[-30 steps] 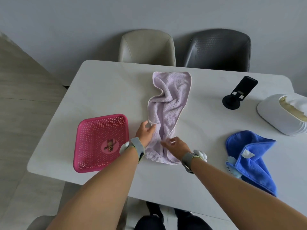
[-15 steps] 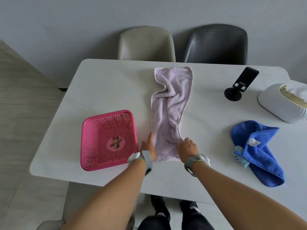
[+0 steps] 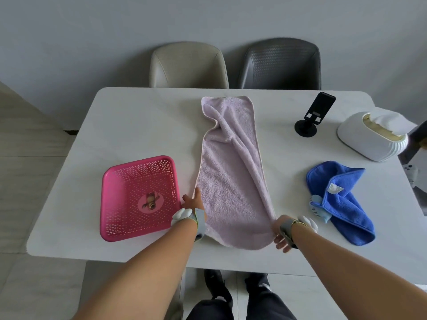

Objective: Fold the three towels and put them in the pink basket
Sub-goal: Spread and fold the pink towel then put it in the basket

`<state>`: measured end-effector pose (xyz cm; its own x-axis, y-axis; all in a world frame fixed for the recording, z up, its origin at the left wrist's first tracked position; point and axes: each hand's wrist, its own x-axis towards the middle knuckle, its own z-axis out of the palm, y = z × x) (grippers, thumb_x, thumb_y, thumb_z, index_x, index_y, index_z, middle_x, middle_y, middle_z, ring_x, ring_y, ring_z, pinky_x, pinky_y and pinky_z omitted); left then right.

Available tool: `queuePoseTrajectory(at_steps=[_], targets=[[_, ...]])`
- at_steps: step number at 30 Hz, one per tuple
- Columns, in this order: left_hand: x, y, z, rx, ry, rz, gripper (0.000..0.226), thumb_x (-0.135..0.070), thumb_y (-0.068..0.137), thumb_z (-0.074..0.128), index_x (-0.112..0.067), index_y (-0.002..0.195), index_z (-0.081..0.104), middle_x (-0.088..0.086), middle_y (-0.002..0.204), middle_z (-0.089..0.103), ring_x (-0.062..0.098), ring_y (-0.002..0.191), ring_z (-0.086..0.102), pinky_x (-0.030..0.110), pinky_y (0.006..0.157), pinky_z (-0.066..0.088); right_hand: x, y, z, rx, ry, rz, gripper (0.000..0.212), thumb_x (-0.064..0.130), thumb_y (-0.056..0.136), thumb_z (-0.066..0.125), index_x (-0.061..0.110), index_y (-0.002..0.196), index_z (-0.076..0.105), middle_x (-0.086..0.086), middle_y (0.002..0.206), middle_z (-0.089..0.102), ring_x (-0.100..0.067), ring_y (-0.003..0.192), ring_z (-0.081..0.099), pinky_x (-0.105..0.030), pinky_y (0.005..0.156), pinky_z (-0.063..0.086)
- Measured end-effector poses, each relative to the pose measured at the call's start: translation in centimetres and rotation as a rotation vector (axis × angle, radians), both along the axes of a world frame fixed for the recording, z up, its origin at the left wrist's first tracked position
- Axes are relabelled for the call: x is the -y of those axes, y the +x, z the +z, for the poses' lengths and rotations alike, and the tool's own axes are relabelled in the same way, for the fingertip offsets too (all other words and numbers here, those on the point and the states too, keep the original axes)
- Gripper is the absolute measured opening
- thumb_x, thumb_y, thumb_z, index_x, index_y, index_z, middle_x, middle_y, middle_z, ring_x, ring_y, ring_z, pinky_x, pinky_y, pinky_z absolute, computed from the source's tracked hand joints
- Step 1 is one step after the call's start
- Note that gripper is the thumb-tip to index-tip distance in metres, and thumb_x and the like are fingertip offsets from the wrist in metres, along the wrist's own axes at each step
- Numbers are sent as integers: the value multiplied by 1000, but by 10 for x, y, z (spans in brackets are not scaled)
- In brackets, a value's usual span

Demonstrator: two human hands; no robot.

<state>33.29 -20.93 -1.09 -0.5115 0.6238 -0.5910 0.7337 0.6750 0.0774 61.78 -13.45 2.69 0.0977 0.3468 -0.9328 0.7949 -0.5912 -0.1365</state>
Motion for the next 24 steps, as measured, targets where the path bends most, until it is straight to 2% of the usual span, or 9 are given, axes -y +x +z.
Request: queuePoseTrajectory(at_steps=[2, 4, 6, 9, 12, 16, 19, 21, 24], targets=[[2, 1, 2, -87, -17, -49, 65, -60, 100, 38, -12, 145, 42, 20, 144, 48, 38, 133, 45, 47, 112, 31, 2, -7, 15, 91, -32, 200, 27, 9, 80, 55, -9, 90, 72, -18, 75, 76, -32, 67, 76, -46, 74, 64], [6, 2, 0, -162, -41, -171, 52, -38, 106, 38, -20, 154, 30, 18, 150, 39, 40, 133, 42, 48, 112, 33, -2, -19, 33, 227, 69, 448, 29, 13, 83, 58, 0, 106, 71, -10, 100, 78, -26, 94, 75, -33, 80, 59], [6, 6, 7, -153, 39, -109, 56, -13, 103, 38, -29, 155, 27, 18, 147, 35, 38, 128, 43, 46, 105, 40, -8, -28, 34, 325, 314, 607, 38, 17, 87, 57, 16, 125, 57, -5, 123, 64, -28, 112, 64, -36, 75, 48], [11, 13, 21, -180, 200, -221, 49, -2, 96, 42, -23, 140, 44, 14, 130, 44, 32, 113, 50, 39, 83, 52, -16, -45, 13, 156, 678, 701, 31, 23, 91, 53, 23, 121, 46, -3, 118, 52, -28, 103, 59, -42, 74, 49], [7, 12, 14, -68, 186, -383, 43, -3, 95, 45, -19, 134, 48, 11, 131, 43, 29, 117, 49, 37, 85, 54, -20, -69, -4, -36, 803, 923, 38, 36, 94, 55, 24, 129, 48, -4, 127, 51, -27, 111, 54, -39, 85, 51], [-11, 3, 7, 3, 224, -315, 37, -6, 94, 52, -17, 129, 54, 8, 129, 46, 29, 119, 51, 40, 89, 52, -28, -87, -19, -97, 900, 949, 55, 46, 94, 52, 28, 144, 39, -6, 150, 38, -30, 135, 43, -42, 105, 45], [-43, -14, 9, 79, 312, -198, 34, -14, 92, 59, -17, 126, 59, 9, 124, 52, 30, 113, 56, 39, 88, 51, -48, -98, -32, -82, 909, 934, 72, 54, 94, 50, 26, 156, 26, -12, 167, 14, -32, 154, 17, -48, 121, 29], [-73, -30, 13, 83, 359, -114, 30, -19, 92, 61, -15, 122, 61, 11, 119, 55, 31, 105, 61, 38, 86, 52, -62, -105, -42, -80, 898, 947, 78, 59, 95, 44, 25, 161, 17, -11, 170, 1, -30, 157, 2, -50, 125, 17], [-123, -56, 11, 54, 437, -73, 32, -21, 91, 62, -16, 123, 61, 13, 117, 57, 34, 104, 62, 38, 89, 52, -82, -111, -55, -67, 902, 913, 83, 66, 95, 39, 28, 162, 9, -8, 170, -9, -29, 157, -5, -53, 126, 10]])
